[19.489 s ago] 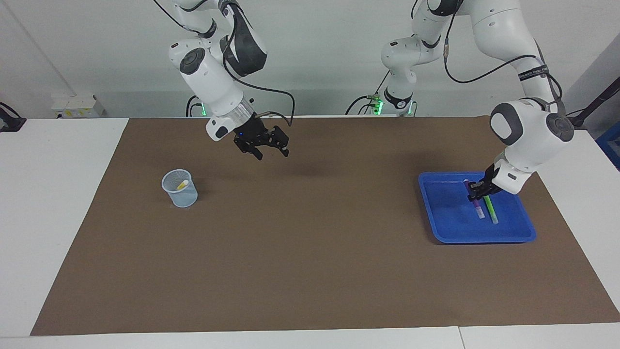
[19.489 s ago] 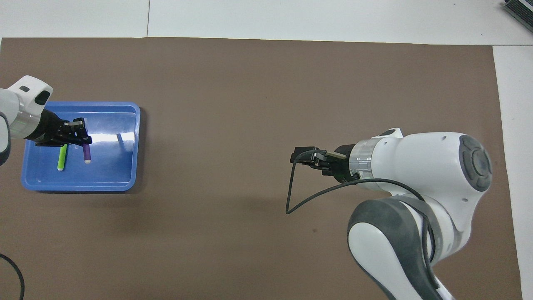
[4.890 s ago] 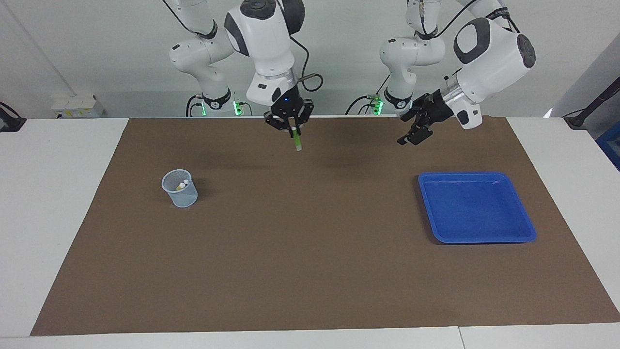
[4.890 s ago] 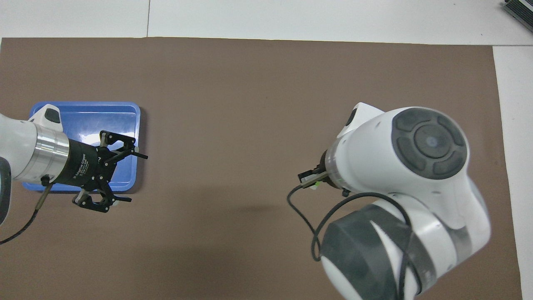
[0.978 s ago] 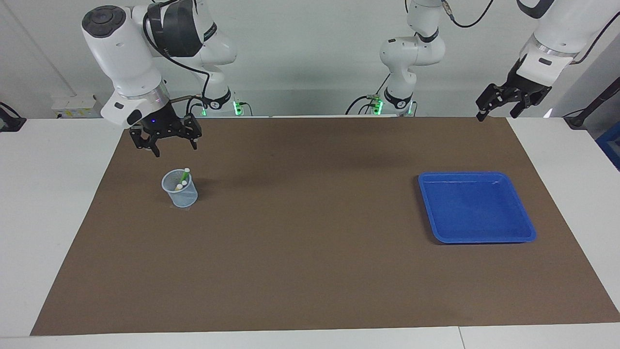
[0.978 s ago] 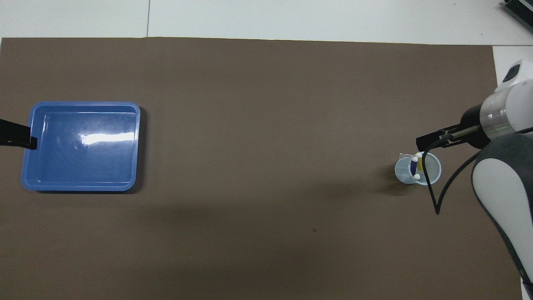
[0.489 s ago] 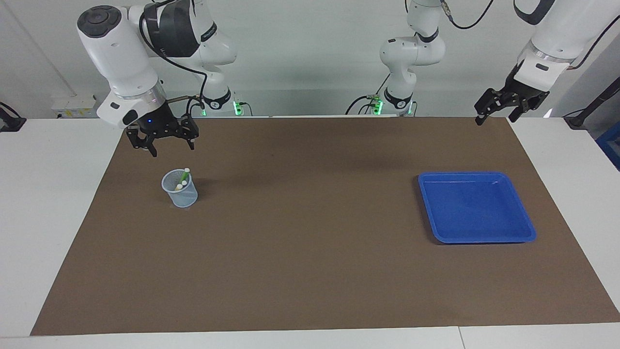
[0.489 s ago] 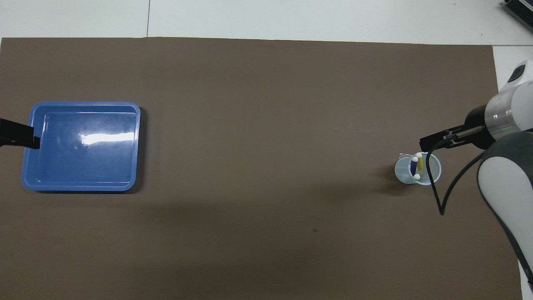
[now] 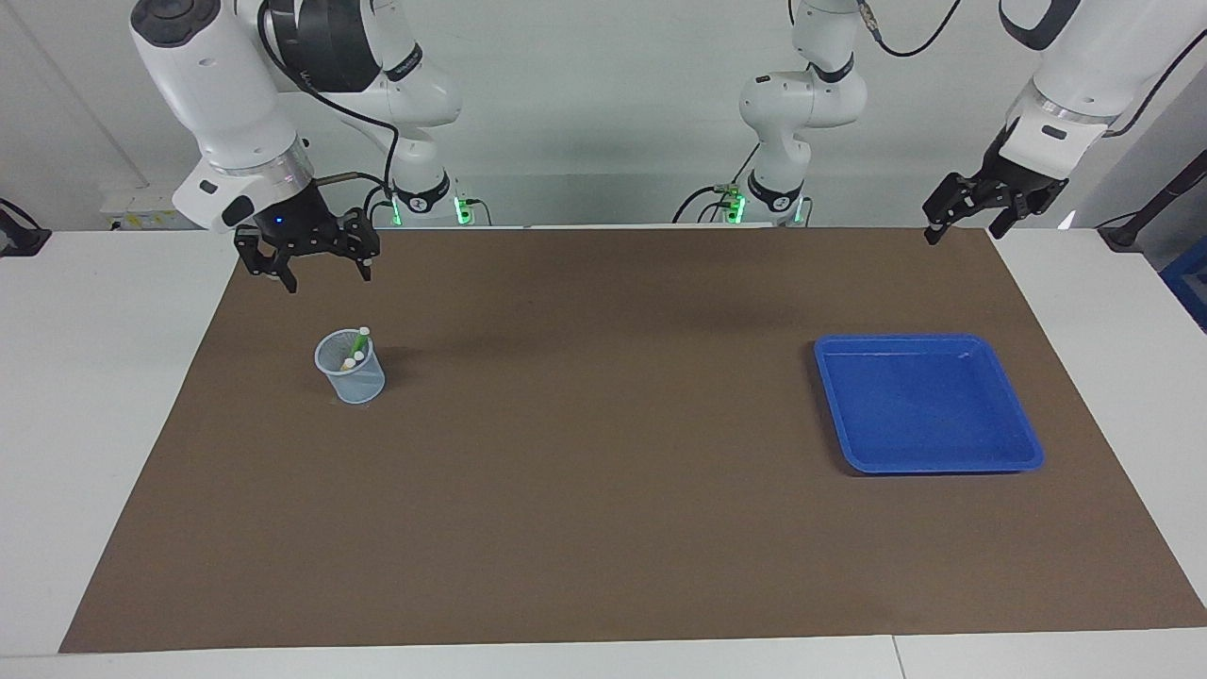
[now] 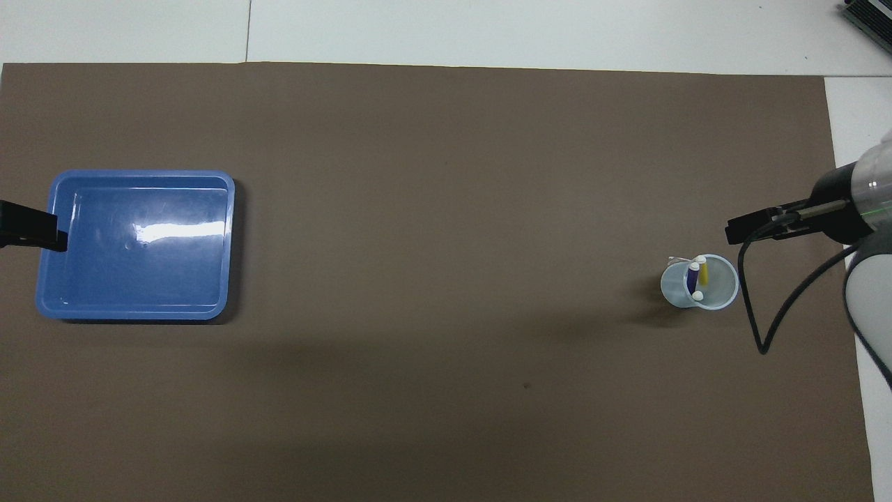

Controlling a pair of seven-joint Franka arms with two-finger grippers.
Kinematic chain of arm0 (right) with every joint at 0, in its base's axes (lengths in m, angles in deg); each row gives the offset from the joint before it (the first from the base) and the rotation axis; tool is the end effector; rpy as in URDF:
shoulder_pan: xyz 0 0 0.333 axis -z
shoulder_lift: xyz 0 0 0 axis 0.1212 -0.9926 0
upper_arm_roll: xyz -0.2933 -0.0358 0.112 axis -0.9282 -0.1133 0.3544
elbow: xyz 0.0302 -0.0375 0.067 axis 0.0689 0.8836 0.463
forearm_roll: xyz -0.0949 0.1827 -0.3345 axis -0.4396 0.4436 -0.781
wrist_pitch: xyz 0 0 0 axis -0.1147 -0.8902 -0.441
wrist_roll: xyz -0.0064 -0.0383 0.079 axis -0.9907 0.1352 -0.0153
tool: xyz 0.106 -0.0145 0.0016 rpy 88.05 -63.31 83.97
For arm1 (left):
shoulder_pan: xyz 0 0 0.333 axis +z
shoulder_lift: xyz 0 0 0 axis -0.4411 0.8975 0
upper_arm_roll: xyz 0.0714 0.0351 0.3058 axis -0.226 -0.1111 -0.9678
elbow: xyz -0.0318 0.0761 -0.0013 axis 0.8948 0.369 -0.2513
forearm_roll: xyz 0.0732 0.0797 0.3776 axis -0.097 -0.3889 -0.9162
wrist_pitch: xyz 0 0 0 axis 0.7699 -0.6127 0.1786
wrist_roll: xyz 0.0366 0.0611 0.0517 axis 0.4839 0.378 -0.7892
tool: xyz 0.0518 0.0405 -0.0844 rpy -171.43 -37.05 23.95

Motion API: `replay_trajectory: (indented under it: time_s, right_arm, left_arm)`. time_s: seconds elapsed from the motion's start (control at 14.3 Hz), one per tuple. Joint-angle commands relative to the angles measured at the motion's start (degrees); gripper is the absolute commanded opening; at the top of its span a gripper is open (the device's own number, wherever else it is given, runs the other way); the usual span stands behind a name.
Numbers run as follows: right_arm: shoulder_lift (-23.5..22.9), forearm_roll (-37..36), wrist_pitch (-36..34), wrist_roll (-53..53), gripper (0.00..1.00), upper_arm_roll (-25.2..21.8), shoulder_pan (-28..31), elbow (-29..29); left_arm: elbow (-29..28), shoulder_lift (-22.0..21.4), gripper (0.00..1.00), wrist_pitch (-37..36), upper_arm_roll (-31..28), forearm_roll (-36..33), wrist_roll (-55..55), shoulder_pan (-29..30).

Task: Transfer and insert pens with both arms

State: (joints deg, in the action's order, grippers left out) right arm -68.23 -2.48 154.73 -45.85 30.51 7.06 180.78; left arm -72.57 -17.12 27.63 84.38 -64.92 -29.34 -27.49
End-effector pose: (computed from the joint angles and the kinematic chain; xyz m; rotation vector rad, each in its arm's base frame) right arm 0.5556 0.0079 0.5973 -3.1276 -0.2102 -0.0228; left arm 0.5330 0.0060 0.6385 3.1327 0.0519 -0.0607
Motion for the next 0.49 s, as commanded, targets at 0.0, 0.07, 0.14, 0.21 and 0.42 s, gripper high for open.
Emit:
replay_trajectory:
  time_s: [0.0,0.07,0.14,0.21,0.42]
  right_arm:
    - [-0.66,0.78,-1.36,-0.66,1.00,-0.64,0.69,-1.56]
    - [-0.57,0.86,-1.45,-0.66,1.00,-0.74,0.69,-1.56]
    - [-0.48,1.30,-1.45,-0.66,1.00,-0.74,0.69,-1.56]
    - [-0.39,1.39,-1.45,-0.75,1.00,-0.74,0.69,-1.47]
    - [0.04,1.39,-1.54,-0.75,1.00,-0.74,0.69,-0.68]
  left_arm:
    - [-1.67,-1.16,1.00,1.15,-1.97,-1.17,0.65,-2.20]
    - [-1.67,-1.16,1.00,1.15,-2.07,-1.17,0.65,-2.29]
    - [-1.50,-1.24,1.00,1.15,-2.07,-1.17,0.65,-2.38]
    - [-1.58,-1.33,1.00,1.15,-2.07,-1.17,0.65,-2.38]
    - [-1.67,-1.51,1.00,1.15,-2.07,-1.17,0.65,-2.38]
